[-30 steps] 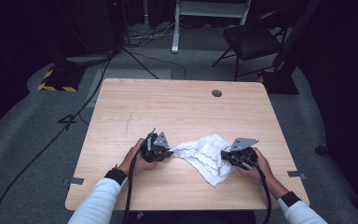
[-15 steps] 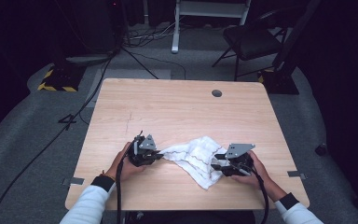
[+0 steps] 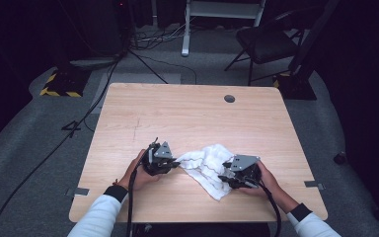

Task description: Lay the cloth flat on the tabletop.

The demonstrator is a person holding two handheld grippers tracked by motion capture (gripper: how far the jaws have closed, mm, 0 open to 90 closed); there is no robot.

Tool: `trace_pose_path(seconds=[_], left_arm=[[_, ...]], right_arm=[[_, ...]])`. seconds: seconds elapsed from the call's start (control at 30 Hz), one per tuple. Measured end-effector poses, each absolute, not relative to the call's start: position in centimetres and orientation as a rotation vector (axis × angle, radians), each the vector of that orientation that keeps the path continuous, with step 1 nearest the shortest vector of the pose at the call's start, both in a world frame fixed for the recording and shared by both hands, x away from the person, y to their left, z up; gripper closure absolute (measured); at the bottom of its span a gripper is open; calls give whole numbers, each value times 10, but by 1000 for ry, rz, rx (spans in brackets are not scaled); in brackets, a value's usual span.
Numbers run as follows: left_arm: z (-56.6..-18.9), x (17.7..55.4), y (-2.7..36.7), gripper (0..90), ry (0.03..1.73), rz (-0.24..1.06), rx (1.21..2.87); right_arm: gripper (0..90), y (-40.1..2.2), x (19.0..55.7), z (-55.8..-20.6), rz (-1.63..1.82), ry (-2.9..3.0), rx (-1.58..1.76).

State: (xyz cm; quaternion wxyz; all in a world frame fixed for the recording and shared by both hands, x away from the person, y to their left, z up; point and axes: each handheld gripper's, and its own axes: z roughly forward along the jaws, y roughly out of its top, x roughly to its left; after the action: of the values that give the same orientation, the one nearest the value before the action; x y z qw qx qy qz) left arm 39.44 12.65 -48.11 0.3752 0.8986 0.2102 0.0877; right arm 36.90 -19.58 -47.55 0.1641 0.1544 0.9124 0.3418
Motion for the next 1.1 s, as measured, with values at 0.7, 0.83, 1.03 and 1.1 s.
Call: trace_pose_path(seconds=[0.7,0.83,1.03,1.1], left_arm=[[-432,388,138,830,490,339,2147],[-420,388,141,830,488,359,2108],[-397,384,145,830,463,397,2055],[-390,380,146,829,450,408,2044]], right_arm=[[854,-224,366,-416,1221,2384,480],[860,-225,366,-404,1243,2349,478],[862,-232,365,-390,1274,2299,493],[863,-235,364,-385,1285,2287,493]])
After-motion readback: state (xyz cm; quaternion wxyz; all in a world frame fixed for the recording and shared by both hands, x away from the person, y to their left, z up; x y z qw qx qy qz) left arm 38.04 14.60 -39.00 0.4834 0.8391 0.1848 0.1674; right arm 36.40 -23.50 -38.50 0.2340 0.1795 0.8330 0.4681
